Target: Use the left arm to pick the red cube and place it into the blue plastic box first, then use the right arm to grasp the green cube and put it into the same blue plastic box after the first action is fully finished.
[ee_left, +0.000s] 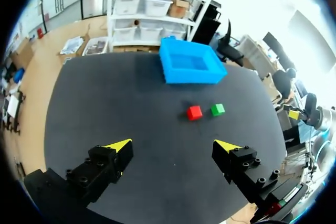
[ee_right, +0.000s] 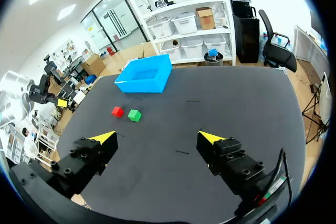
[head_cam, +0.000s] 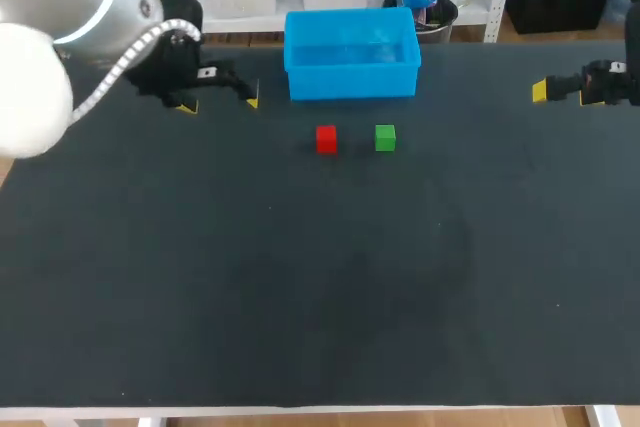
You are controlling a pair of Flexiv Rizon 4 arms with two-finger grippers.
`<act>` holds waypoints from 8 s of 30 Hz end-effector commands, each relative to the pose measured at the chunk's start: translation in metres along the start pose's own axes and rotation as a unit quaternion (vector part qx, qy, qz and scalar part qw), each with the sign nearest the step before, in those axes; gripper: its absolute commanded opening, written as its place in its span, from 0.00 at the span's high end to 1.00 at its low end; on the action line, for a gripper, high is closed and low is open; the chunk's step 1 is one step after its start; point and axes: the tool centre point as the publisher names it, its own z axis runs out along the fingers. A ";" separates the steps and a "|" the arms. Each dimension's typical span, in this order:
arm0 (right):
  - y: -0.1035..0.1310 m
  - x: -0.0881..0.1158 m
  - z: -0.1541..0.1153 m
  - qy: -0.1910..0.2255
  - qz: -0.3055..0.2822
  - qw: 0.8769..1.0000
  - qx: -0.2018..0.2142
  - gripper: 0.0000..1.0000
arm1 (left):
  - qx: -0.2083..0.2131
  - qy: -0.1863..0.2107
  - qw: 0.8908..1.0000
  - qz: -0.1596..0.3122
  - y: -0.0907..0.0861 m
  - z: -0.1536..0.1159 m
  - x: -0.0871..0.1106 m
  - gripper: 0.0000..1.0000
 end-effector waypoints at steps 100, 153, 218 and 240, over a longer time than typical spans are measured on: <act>0.000 0.000 0.000 0.000 0.000 1.000 0.000 0.00 | -0.126 0.109 0.983 -0.071 -0.066 0.196 -0.021 0.00; 0.000 0.000 0.000 0.000 0.000 1.000 0.000 0.00 | -0.124 0.062 0.988 -0.070 -0.074 0.144 -0.040 1.00; 0.000 0.000 0.000 0.000 0.000 1.000 0.000 0.00 | 0.025 -0.047 0.990 0.134 -0.056 0.117 -0.167 1.00; 0.000 0.000 0.000 0.000 0.000 1.000 0.000 0.00 | 0.043 -0.040 0.987 0.147 -0.053 0.180 -0.205 1.00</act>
